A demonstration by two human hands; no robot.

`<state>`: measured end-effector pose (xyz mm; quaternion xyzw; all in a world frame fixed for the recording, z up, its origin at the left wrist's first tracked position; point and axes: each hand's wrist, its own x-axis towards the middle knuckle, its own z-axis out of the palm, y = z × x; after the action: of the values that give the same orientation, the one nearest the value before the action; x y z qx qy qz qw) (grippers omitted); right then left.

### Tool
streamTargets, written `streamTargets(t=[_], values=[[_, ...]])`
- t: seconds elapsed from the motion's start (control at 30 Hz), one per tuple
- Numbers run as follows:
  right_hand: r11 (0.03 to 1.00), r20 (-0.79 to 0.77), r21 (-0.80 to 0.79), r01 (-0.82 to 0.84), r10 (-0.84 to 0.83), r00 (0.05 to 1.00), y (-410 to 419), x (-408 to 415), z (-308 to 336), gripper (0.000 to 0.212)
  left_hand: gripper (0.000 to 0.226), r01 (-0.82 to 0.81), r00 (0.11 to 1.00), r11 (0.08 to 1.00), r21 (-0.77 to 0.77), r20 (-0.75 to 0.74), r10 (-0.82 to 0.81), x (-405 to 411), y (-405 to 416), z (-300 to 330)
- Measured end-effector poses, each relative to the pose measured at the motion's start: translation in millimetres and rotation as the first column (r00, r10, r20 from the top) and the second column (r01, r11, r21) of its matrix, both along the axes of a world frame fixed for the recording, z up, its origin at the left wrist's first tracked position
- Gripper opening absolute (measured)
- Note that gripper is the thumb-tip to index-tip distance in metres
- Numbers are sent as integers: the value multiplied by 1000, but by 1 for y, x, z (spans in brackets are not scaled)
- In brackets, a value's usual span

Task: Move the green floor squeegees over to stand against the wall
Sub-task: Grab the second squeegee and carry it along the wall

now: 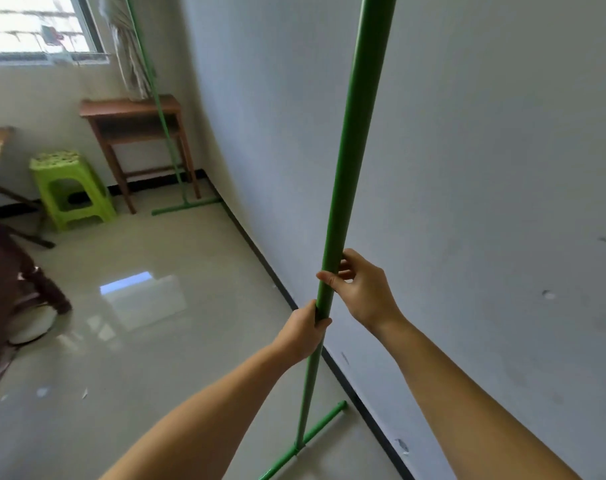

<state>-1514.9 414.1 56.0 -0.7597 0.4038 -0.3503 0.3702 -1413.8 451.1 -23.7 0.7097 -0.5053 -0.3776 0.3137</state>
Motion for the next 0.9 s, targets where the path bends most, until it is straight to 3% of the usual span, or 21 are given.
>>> streamTargets(t=[0.1, 0.23, 0.9], values=[[997, -20, -21, -75, 74, 997, -15, 6, 1, 25, 9, -132, 990, 991, -35, -53, 130, -3, -5, 1], [994, -23, -29, -107, 106, 994, -27, 12, 2, 29, 20, -216, 973, 976, -30, -90, 213, -5, -16, 1], [987, -87, -44, -153, 149, 985, -30, -8, 6, 32, 23, -136, 990, 991, -10, -40, 135, -16, -18, -1]])
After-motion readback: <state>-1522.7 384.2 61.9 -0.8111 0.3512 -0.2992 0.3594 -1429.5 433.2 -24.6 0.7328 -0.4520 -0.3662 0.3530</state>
